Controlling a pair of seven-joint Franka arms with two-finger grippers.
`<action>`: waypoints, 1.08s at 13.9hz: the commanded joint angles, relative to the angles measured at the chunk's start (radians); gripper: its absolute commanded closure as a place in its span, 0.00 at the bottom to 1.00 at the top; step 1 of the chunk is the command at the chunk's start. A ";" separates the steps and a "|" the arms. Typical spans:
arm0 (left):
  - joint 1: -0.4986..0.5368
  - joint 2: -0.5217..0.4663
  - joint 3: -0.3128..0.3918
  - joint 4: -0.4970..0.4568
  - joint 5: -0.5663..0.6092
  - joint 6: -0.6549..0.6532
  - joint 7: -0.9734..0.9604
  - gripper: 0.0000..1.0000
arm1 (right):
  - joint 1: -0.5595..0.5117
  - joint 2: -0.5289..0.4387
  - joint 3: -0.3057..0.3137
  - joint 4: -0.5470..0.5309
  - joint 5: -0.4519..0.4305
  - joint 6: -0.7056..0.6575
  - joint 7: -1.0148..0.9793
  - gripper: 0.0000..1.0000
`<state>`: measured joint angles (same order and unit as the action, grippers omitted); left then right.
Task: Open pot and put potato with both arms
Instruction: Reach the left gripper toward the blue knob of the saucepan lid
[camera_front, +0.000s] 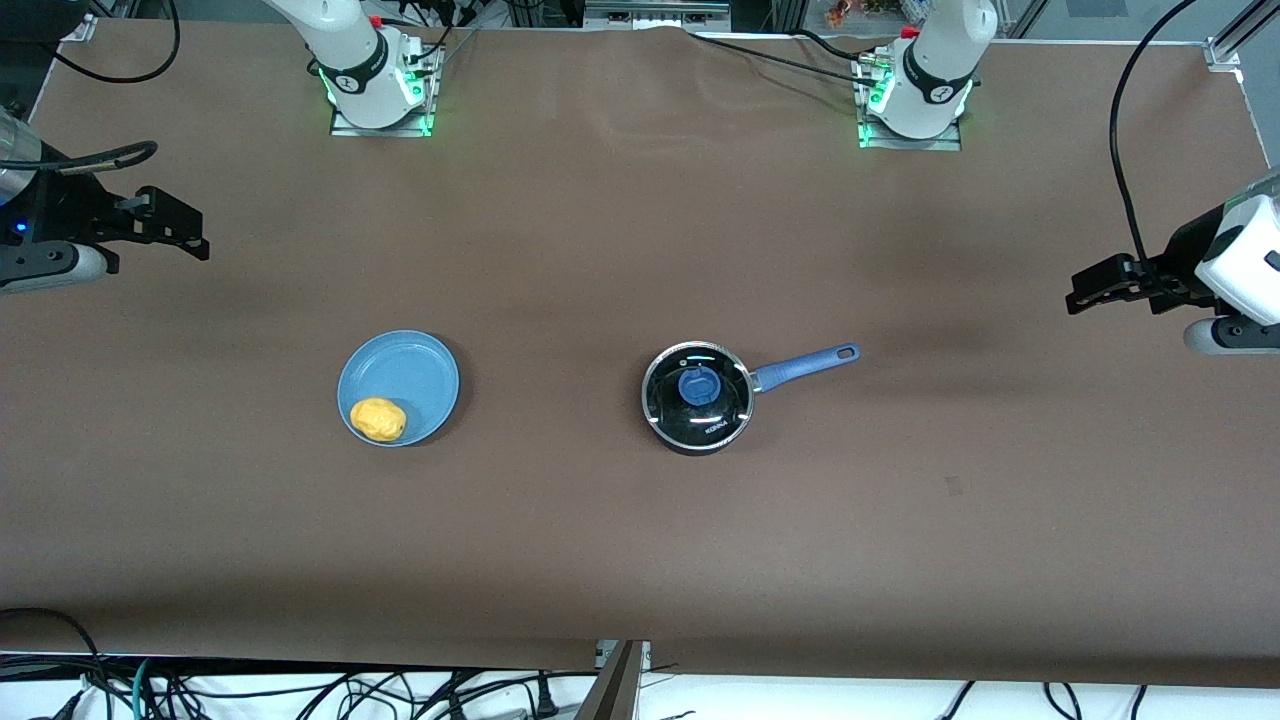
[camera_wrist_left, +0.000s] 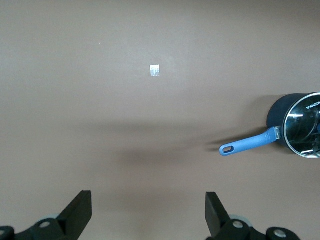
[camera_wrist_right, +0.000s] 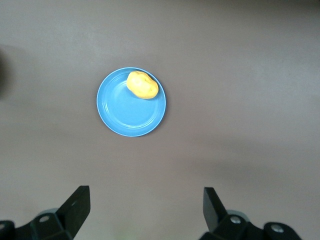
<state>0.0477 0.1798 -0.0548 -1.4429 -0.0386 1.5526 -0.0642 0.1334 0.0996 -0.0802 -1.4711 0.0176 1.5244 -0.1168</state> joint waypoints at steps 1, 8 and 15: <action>-0.011 -0.016 0.019 -0.002 -0.015 -0.014 -0.003 0.00 | -0.003 0.006 0.000 0.015 0.007 -0.015 0.005 0.00; -0.043 0.016 0.018 -0.005 -0.125 0.004 -0.075 0.00 | -0.003 0.006 0.000 0.015 0.007 -0.015 0.008 0.00; -0.313 0.161 0.009 -0.013 -0.126 0.256 -0.411 0.00 | -0.005 0.006 0.000 0.014 0.008 -0.015 0.008 0.00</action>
<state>-0.1999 0.3008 -0.0580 -1.4652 -0.1673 1.7545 -0.3691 0.1331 0.0999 -0.0806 -1.4712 0.0177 1.5243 -0.1168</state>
